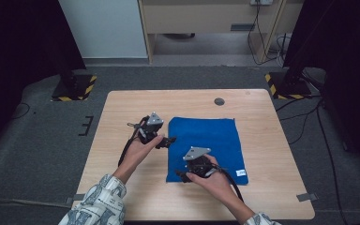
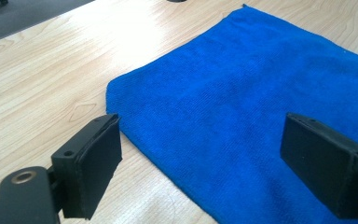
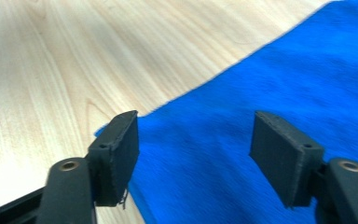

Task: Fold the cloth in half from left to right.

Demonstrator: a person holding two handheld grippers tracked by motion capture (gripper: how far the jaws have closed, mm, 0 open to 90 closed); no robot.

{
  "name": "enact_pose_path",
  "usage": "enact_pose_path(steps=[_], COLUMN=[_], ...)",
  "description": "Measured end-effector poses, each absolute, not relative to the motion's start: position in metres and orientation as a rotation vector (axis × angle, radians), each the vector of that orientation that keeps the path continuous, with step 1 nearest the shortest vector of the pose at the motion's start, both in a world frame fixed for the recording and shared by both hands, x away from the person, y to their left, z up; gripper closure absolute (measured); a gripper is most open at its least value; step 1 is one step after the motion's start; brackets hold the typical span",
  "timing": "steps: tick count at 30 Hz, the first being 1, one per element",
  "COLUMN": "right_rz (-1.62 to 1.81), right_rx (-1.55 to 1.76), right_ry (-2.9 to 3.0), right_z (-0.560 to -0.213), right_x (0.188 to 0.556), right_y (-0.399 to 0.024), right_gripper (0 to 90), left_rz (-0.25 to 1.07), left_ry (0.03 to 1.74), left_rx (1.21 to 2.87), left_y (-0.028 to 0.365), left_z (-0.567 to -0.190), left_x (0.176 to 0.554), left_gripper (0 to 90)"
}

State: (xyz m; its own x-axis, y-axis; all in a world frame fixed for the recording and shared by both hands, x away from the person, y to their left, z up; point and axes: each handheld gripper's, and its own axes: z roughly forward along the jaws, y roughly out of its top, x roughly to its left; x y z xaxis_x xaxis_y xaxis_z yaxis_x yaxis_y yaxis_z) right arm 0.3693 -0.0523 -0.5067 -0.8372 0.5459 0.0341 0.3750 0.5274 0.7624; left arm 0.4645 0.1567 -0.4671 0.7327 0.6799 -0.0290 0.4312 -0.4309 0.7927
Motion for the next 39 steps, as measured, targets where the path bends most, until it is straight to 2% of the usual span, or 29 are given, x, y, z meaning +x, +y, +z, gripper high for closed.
enact_pose_path(steps=[5,12,15,17,24,30,36,39], right_rz=[1.205,1.239,1.229,1.227,1.222,1.259,1.210,1.182], right_rx=[0.728,0.734,0.721,0.706,0.709,0.694,0.725,0.725], right_ry=[2.575,2.594,2.597,2.592,2.606,2.624,2.645,2.646], right_z=[-0.510,-0.510,-0.509,-0.509,-0.512,-0.512,-0.524,-0.529], right_x=[0.365,0.364,0.363,0.361,0.359,0.352,0.352,0.350], right_y=[-0.040,-0.031,-0.027,-0.025,-0.023,-0.021,-0.014,-0.009], right_gripper=[40.2,39.8,46.8,54.7,68.4,66.0,51.5,48.4], left_rz=[0.357,0.365,0.376,0.382,0.394,0.394,0.392,0.391], left_ry=[0.843,0.882,0.886,0.892,0.910,0.913,0.914,0.914], left_rx=[2.093,2.053,2.047,2.055,2.041,2.027,2.028,2.028], left_y=[0.161,0.171,0.175,0.178,0.185,0.187,0.186,0.186], left_z=[-0.471,-0.465,-0.465,-0.464,-0.464,-0.463,-0.464,-0.465], left_x=[0.469,0.468,0.464,0.463,0.461,0.461,0.460,0.461], left_gripper=[12.1,12.4,12.1,12.1,12.1,12.1,12.1,12.1])
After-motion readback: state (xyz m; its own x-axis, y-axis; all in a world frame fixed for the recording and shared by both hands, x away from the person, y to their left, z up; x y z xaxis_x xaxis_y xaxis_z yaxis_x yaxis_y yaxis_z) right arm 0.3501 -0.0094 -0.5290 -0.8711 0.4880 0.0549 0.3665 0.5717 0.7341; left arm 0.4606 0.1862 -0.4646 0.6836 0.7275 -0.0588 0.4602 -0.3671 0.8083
